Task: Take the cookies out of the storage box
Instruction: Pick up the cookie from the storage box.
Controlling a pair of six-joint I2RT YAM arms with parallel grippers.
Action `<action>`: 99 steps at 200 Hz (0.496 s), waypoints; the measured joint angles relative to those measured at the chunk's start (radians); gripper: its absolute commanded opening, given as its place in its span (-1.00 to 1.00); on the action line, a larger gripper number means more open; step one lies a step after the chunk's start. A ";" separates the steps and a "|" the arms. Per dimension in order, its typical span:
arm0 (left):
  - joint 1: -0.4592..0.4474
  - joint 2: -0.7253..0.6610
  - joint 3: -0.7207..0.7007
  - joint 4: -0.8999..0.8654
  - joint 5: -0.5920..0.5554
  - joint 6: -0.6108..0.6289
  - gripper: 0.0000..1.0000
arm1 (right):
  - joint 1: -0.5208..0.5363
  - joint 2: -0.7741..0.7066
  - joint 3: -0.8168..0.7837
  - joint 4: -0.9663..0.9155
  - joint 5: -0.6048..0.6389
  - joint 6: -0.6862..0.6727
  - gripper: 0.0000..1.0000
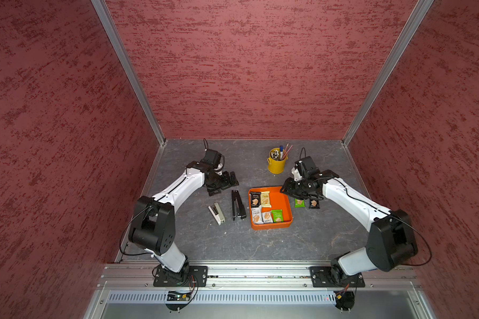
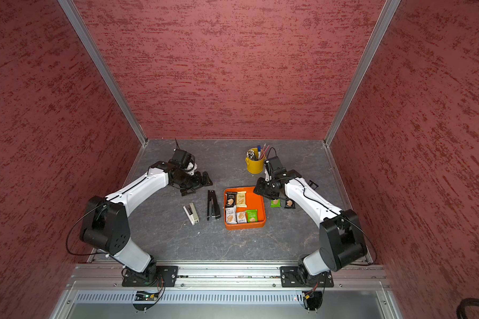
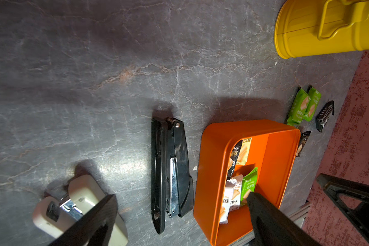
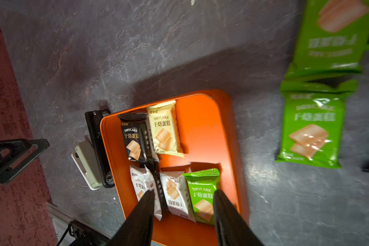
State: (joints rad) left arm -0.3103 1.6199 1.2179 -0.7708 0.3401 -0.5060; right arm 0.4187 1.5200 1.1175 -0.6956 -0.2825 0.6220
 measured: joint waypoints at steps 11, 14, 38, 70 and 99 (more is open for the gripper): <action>0.008 -0.011 -0.013 0.000 0.002 0.006 0.99 | 0.031 0.027 0.002 0.013 0.007 0.008 0.01; 0.010 -0.015 -0.017 0.000 0.002 0.007 0.99 | 0.039 0.036 0.003 0.016 0.010 0.011 0.02; 0.030 -0.037 -0.045 0.000 0.007 0.014 0.99 | 0.093 0.103 0.024 0.024 0.035 0.022 0.14; 0.055 -0.057 -0.074 0.000 0.021 0.023 0.99 | 0.143 0.188 0.084 0.026 0.074 0.021 0.23; 0.072 -0.065 -0.089 -0.002 0.025 0.026 0.99 | 0.171 0.264 0.163 0.015 0.114 0.008 0.24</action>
State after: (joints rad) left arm -0.2382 1.5547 1.1294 -0.7723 0.3653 -0.4797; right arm 0.5896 1.7836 1.2800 -0.6804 -0.1680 0.6300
